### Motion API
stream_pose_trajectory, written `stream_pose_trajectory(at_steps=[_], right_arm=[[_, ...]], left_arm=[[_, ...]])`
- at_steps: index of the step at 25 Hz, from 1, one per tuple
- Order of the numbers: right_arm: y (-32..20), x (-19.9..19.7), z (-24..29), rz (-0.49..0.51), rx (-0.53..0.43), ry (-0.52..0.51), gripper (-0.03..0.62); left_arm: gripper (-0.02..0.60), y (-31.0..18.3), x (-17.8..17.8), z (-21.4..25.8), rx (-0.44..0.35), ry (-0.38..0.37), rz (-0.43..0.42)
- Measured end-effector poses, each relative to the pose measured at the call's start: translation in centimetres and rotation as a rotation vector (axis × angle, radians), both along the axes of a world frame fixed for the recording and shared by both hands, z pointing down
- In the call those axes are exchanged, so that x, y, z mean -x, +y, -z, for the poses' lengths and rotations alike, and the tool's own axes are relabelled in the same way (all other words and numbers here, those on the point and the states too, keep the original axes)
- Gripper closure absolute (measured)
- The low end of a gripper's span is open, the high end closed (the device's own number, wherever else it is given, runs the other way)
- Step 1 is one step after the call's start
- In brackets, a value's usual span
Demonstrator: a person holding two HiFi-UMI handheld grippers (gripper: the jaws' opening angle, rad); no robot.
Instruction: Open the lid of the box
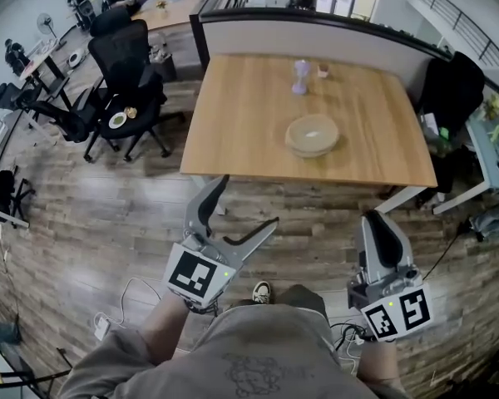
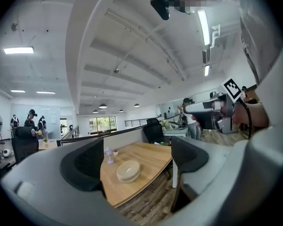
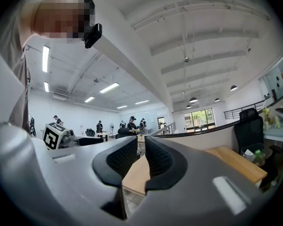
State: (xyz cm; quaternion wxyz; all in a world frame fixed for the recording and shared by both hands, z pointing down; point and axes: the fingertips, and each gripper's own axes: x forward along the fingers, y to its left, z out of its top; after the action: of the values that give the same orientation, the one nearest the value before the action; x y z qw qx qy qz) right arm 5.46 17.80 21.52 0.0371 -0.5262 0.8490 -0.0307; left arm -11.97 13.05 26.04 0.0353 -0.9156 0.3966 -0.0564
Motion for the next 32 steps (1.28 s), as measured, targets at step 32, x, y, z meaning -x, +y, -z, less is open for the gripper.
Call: stream_pose_trajectory(at_steps=[32], right_arm=[[-35.7, -8.2, -3.9, 0.175, 0.090, 0.007, 0.468]], left_arm=[[0.147, -31.7, -9.1, -3.8, 0.041, -0.136, 0.151]])
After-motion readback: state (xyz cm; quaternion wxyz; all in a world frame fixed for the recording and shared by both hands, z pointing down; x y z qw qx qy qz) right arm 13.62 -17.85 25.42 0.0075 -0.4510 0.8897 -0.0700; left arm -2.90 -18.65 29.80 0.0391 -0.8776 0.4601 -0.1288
